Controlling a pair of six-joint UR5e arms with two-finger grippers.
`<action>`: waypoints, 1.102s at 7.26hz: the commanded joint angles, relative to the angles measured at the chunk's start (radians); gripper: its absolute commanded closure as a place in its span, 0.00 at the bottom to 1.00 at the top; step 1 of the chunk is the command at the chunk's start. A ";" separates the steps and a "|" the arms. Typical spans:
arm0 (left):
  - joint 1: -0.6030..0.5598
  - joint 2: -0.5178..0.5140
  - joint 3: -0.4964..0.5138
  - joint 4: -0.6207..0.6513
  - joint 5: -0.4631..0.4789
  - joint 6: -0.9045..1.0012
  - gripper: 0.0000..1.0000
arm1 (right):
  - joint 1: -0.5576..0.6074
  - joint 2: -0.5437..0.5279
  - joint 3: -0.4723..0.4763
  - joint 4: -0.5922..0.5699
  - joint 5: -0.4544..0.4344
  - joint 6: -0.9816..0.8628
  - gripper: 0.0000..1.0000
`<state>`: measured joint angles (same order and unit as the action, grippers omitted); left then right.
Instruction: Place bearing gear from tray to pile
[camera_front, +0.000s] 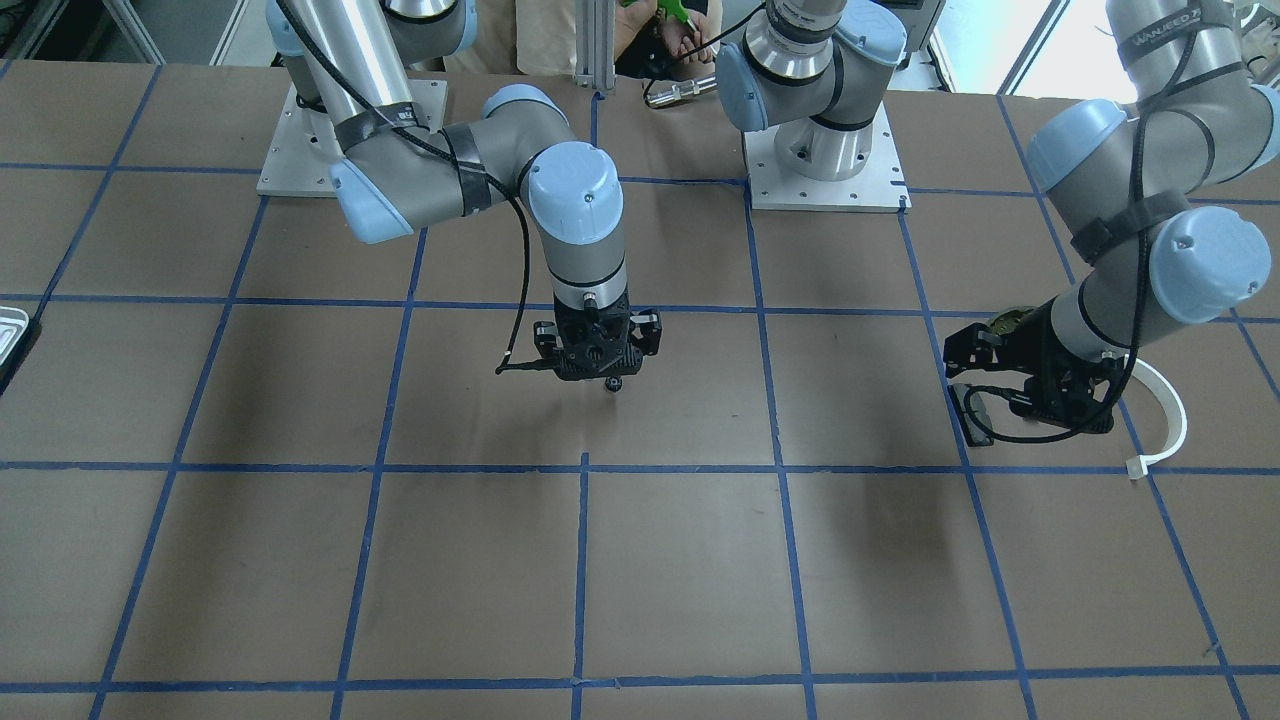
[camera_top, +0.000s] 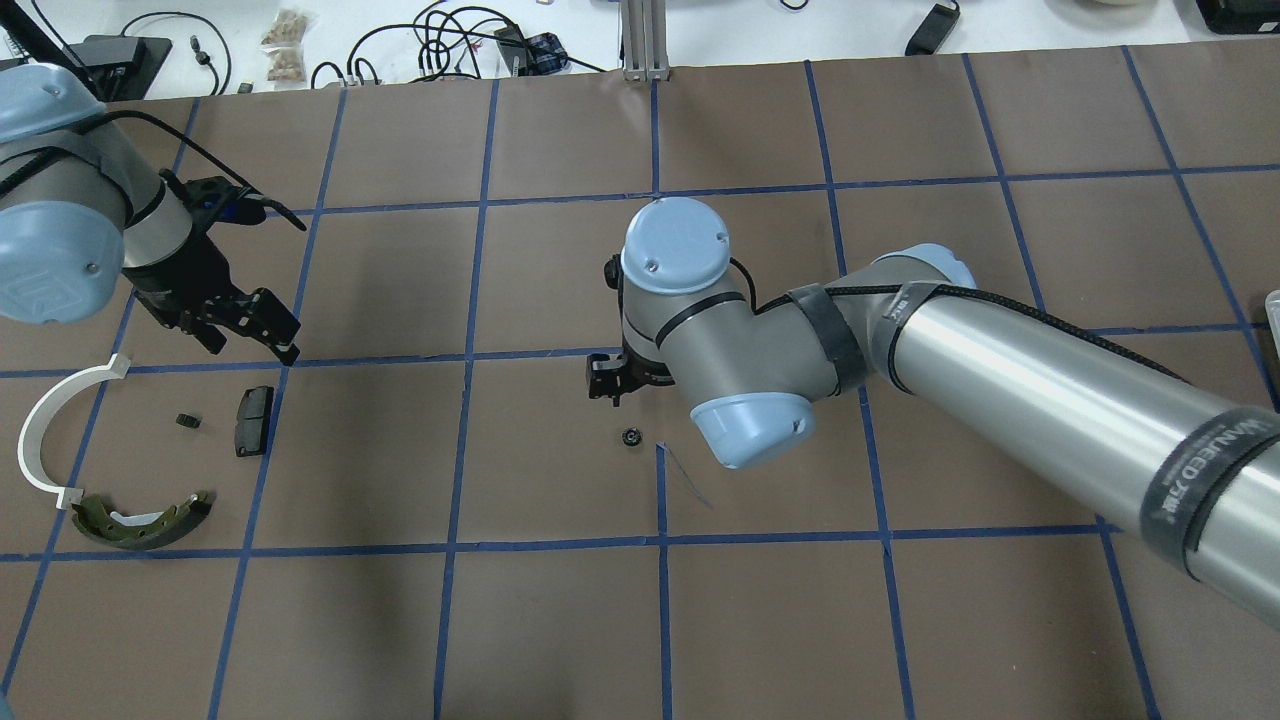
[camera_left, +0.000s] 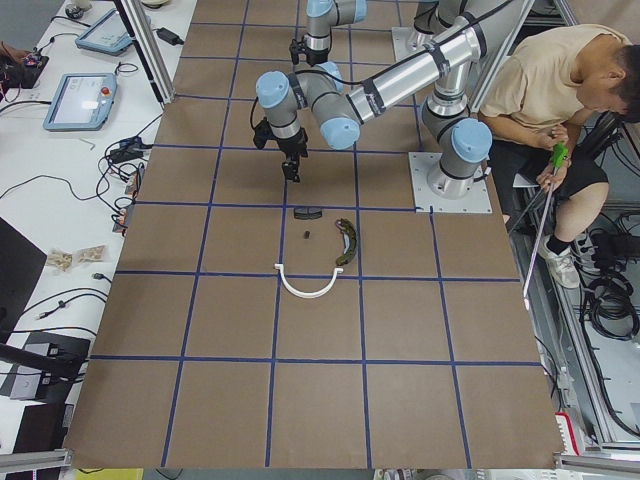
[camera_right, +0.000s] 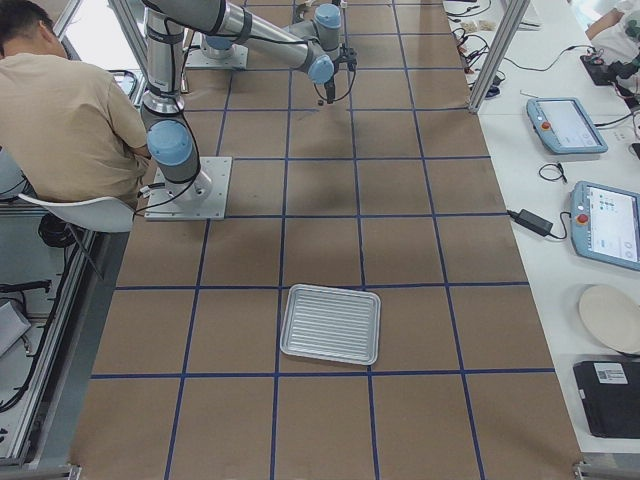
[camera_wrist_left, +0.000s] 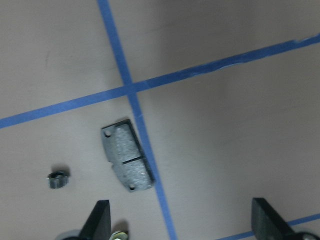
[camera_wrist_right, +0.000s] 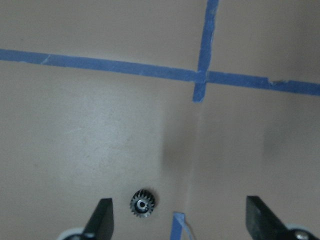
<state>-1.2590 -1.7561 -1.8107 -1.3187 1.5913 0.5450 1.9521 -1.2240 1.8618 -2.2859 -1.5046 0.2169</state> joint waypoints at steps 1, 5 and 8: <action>-0.185 0.004 0.010 0.002 -0.031 -0.197 0.00 | -0.202 -0.095 -0.054 0.171 -0.002 -0.304 0.00; -0.451 -0.045 -0.027 0.143 -0.074 -0.578 0.00 | -0.323 -0.196 -0.468 0.765 -0.071 -0.381 0.00; -0.630 -0.130 -0.054 0.290 -0.080 -0.729 0.00 | -0.303 -0.261 -0.402 0.781 -0.112 -0.298 0.00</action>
<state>-1.8226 -1.8496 -1.8475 -1.1010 1.5123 -0.1306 1.6408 -1.4571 1.4142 -1.5125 -1.6093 -0.0970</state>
